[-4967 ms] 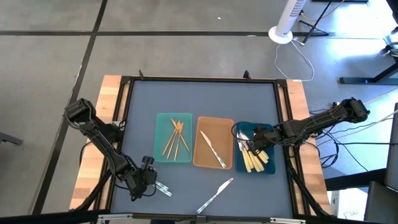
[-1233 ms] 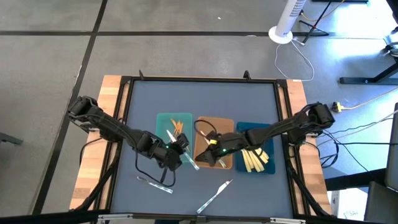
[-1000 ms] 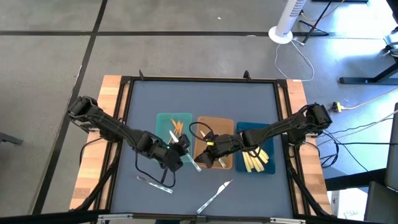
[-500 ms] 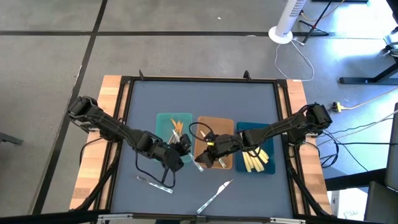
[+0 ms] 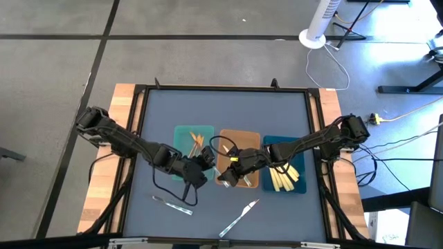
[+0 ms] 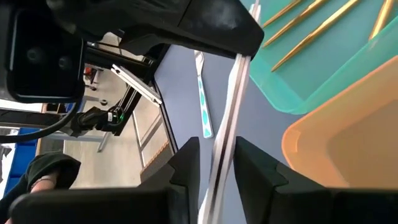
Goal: Sort silverware by color (type)
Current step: Put the blue knife into the orange bin
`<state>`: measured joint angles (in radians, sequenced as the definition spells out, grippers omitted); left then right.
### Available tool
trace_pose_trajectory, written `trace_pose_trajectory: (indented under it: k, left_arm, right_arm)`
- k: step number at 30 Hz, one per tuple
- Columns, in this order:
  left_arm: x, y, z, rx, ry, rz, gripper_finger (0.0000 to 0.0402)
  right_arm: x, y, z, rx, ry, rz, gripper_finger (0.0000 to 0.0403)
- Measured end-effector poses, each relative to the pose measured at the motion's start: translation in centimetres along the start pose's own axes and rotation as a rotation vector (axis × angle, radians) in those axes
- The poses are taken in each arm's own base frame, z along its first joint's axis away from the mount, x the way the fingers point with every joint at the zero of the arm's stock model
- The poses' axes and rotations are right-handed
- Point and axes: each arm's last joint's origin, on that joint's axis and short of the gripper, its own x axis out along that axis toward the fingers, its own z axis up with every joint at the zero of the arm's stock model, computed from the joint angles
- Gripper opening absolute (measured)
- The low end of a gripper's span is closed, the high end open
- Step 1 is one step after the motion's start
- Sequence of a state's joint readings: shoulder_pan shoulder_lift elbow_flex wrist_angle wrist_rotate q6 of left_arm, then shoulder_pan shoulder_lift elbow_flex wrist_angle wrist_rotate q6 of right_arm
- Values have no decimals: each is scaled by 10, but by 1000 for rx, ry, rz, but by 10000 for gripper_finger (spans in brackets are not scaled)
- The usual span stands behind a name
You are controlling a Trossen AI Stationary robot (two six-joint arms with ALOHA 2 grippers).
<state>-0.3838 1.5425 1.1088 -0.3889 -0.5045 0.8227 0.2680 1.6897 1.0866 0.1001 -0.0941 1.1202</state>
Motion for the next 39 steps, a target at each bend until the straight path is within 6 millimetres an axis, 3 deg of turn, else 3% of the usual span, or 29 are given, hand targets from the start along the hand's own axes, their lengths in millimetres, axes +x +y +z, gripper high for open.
trace_pose_trajectory:
  k: [10,20,31,39]
  left_arm:
    - [1,1,-2,-1,8,0,27]
    - [1,2,-2,-12,8,1,31]
    - [1,2,-1,-23,-11,-5,101]
    - [-7,-1,7,-79,-29,39,109]
  right_arm:
    - [0,-3,0,-16,-13,-29,8]
    - [0,-4,-1,-23,-26,-58,6]
    - [0,-4,0,-27,-36,-61,4]
    - [-2,-10,9,-8,-29,-72,4]
